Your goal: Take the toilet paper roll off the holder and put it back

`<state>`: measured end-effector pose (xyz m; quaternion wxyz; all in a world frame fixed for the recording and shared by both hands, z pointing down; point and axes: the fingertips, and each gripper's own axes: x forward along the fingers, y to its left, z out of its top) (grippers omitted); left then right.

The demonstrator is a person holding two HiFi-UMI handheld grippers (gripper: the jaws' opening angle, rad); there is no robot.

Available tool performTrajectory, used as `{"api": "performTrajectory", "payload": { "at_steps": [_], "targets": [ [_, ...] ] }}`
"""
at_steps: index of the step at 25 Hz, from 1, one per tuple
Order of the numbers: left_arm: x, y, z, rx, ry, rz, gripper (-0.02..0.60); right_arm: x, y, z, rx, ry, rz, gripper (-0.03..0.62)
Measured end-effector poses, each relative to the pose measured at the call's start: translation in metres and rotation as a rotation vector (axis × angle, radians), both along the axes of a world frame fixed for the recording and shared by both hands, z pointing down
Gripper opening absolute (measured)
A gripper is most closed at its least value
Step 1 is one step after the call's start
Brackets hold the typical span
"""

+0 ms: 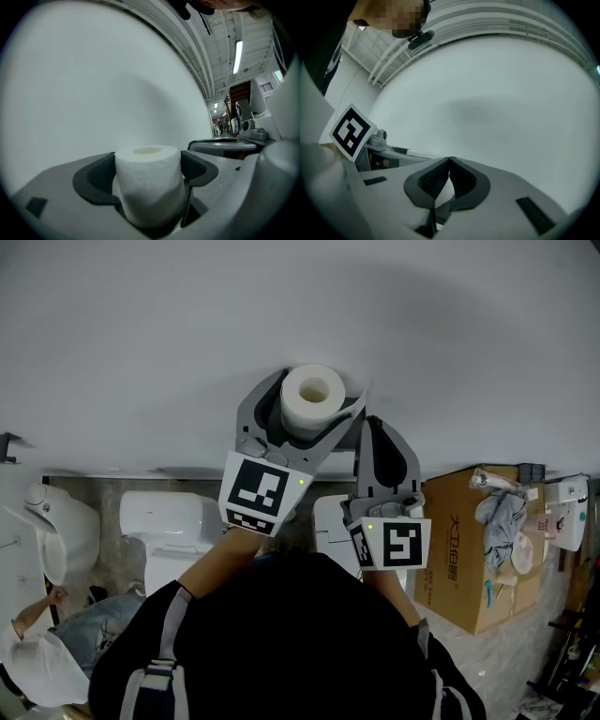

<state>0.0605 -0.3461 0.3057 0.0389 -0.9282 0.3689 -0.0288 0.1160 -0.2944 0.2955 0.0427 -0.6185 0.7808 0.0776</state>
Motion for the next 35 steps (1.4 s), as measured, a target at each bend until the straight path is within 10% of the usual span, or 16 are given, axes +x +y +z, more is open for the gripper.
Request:
{"api": "performTrajectory", "payload": {
  "at_steps": [35],
  "targets": [
    [-0.037, 0.03, -0.064, 0.054, 0.062, -0.067, 0.391, -0.011, 0.019, -0.013, 0.019, 0.023, 0.001, 0.018]
  ]
}}
